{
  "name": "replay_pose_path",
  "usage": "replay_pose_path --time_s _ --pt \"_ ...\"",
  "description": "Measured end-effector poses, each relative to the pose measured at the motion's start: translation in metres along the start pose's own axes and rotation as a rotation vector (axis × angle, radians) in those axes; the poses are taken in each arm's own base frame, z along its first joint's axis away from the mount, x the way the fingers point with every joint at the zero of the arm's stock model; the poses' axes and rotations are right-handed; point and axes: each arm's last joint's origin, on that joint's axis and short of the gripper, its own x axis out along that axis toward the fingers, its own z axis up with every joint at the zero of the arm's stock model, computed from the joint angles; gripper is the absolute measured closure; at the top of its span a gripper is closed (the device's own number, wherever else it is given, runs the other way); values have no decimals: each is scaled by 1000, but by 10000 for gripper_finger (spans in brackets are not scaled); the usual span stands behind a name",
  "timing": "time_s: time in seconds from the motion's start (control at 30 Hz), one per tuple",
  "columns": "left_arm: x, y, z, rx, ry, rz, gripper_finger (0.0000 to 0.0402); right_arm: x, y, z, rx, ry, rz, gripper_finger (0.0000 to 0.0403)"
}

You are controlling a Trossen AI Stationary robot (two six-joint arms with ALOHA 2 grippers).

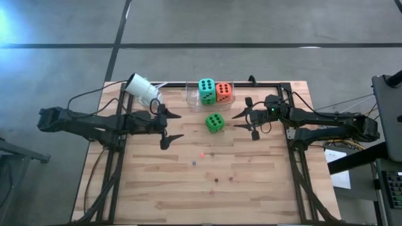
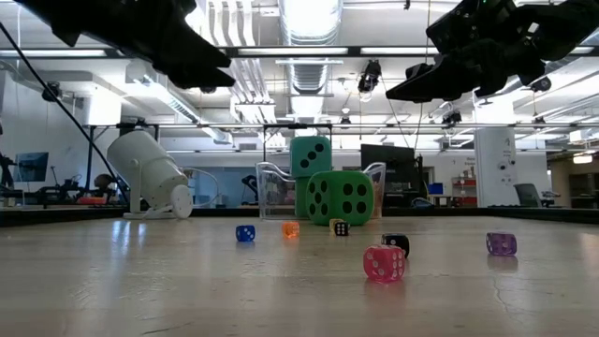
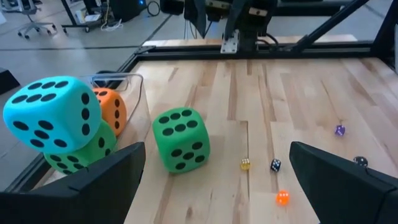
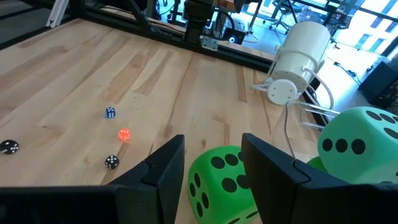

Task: Pick & Place Dice
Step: Put the big green dice into the transparent bin

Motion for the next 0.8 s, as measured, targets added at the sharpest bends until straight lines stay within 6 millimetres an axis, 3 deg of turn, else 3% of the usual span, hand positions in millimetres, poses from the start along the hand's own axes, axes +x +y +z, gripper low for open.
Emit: replay_pose_path --time_s 0.37,0.8 --pt "-12 2 1 -4 -50 -38 2 0 0 0 -5 0 0 250" --pt "-46 4 -40 -27 -235 -69 2 0 0 0 -11 -1 0 243"
